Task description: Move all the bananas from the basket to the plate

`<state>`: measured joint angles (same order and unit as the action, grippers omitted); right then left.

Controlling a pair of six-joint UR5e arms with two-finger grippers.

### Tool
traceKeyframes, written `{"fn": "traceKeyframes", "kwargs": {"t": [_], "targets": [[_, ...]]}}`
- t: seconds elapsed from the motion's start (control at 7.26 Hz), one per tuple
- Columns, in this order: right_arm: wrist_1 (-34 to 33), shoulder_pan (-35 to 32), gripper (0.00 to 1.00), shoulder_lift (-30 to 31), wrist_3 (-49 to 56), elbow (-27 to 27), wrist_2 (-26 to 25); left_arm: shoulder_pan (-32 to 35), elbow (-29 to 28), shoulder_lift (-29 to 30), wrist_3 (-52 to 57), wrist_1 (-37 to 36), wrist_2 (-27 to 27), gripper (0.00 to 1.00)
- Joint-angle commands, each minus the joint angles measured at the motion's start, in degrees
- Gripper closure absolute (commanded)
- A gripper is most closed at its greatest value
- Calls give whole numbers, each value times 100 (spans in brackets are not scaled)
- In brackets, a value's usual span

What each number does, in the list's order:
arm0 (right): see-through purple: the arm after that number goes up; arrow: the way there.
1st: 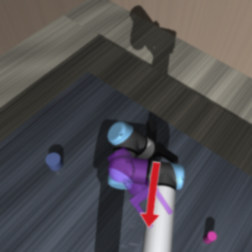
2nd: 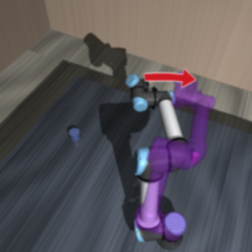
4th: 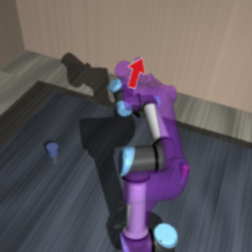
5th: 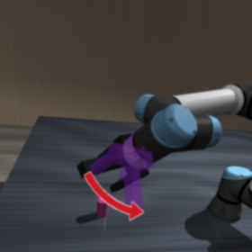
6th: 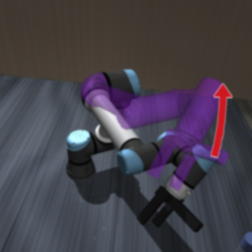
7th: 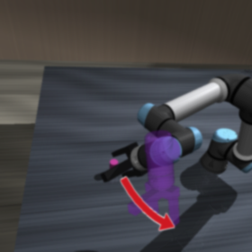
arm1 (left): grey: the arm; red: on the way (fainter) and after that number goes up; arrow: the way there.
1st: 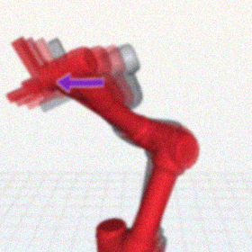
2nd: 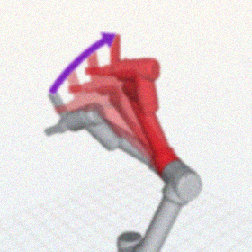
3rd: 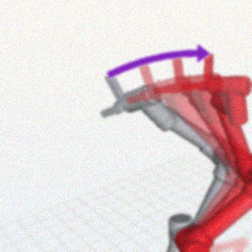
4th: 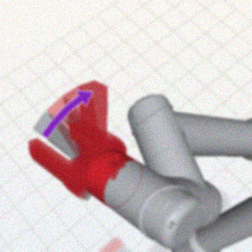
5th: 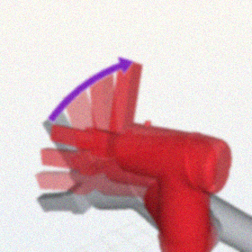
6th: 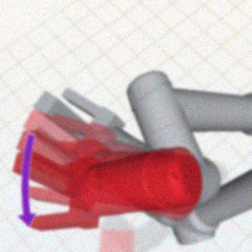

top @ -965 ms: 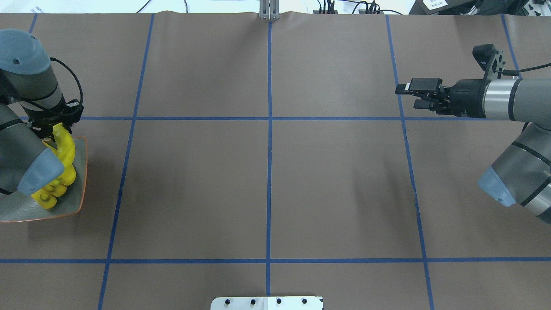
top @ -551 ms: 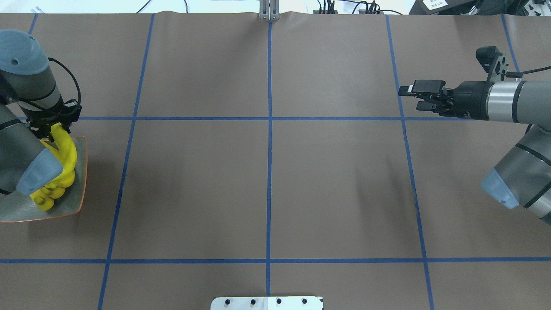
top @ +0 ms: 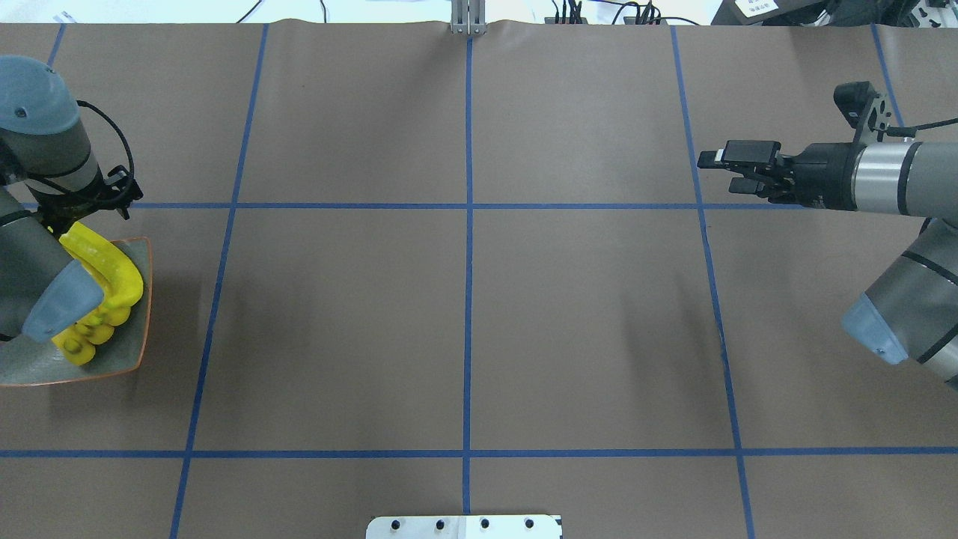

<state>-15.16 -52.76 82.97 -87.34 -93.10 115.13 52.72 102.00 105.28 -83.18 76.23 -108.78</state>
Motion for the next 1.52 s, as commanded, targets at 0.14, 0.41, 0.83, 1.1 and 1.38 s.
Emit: {"fn": "traceKeyframes", "kwargs": {"t": [0.14,0.41,0.83,1.1,1.38], "targets": [[-545,-846,0,53,1062,151,673,413,311,36,1088,608,-55,0],[-1686,-1628,0,35,2226,151,1098,851,320,45,2772,875,-579,0],[-4038,-2341,0,-122,4632,151,1195,1862,277,-173,5296,955,-1730,0],[-5708,-2537,0,-428,5584,169,1274,2337,41,-228,6101,964,-1954,0],[-6410,-2940,0,-519,6507,457,2079,2567,-590,-228,6577,1453,-2234,0]]}}
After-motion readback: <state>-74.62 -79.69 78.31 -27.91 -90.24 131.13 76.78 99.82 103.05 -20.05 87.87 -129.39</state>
